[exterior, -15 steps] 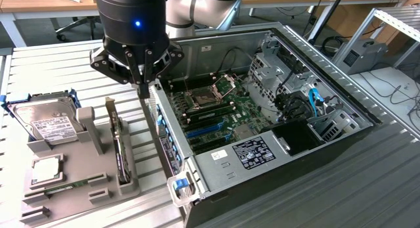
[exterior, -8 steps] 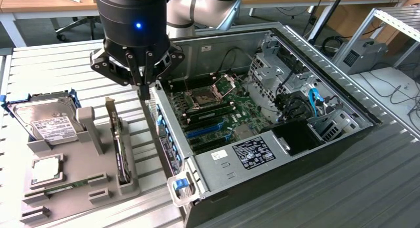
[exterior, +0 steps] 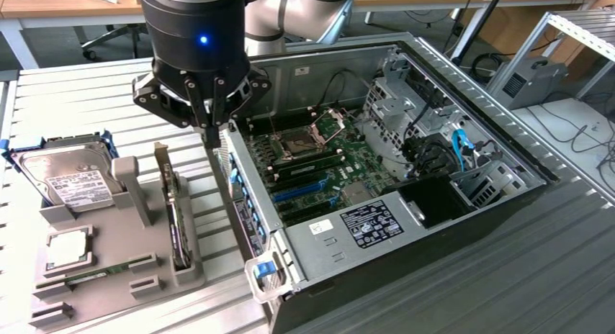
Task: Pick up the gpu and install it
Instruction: 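Reach for the gpu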
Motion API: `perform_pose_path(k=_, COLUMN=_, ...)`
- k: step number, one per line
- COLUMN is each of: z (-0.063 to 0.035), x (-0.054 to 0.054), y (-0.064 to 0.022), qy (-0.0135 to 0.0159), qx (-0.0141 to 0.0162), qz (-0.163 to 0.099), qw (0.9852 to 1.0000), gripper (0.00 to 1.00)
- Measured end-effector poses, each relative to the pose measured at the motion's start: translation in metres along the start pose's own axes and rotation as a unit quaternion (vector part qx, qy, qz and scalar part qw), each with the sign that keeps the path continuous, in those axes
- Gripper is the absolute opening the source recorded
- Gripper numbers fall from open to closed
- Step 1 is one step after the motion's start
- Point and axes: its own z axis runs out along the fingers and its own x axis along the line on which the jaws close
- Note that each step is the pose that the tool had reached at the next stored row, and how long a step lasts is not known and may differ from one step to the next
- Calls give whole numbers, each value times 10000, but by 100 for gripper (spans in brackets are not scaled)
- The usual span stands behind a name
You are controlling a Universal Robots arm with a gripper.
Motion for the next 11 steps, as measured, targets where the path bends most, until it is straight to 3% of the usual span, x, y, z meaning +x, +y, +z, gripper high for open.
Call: perform_pose_path(k=11, z=5, x=-2, y=-29, qy=0, qx=0, qz=0, qw=10000, gripper=11)
